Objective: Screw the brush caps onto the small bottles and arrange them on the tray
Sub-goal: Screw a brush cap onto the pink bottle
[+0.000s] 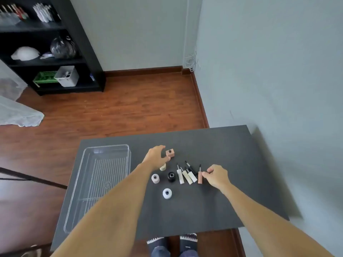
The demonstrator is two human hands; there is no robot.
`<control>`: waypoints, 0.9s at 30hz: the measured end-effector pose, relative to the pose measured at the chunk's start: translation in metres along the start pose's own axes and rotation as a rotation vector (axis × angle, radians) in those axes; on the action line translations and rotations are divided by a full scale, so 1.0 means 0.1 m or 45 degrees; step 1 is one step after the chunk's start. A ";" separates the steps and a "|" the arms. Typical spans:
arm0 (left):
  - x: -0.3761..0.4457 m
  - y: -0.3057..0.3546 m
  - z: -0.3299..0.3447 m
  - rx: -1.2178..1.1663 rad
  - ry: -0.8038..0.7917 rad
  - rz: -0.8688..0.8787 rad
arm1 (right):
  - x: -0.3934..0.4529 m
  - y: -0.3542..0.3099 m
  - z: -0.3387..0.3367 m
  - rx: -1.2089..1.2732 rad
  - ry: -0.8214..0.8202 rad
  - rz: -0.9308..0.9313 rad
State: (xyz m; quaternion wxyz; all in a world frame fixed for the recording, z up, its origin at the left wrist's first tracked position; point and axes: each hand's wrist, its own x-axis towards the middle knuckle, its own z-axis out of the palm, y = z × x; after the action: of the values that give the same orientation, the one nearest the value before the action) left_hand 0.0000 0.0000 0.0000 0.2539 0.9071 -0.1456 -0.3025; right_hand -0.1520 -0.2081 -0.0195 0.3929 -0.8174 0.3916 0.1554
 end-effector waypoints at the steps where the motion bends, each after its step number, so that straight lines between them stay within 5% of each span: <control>1: 0.03 0.00 0.02 -0.021 0.013 -0.005 | -0.01 0.02 0.04 0.038 -0.002 0.016; 20: 0.30 0.04 0.15 -0.009 0.156 -0.103 | -0.06 0.04 0.28 -0.033 0.158 0.046; 27: 0.07 0.10 -0.21 -0.288 0.263 0.101 | -0.26 -0.19 -0.19 0.447 0.221 -0.075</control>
State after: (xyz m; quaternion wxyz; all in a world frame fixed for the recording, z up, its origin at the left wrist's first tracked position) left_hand 0.0180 -0.0032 0.0165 0.3799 0.8925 -0.1192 -0.2117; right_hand -0.1551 -0.2016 0.0169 0.4984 -0.7579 0.4209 0.0021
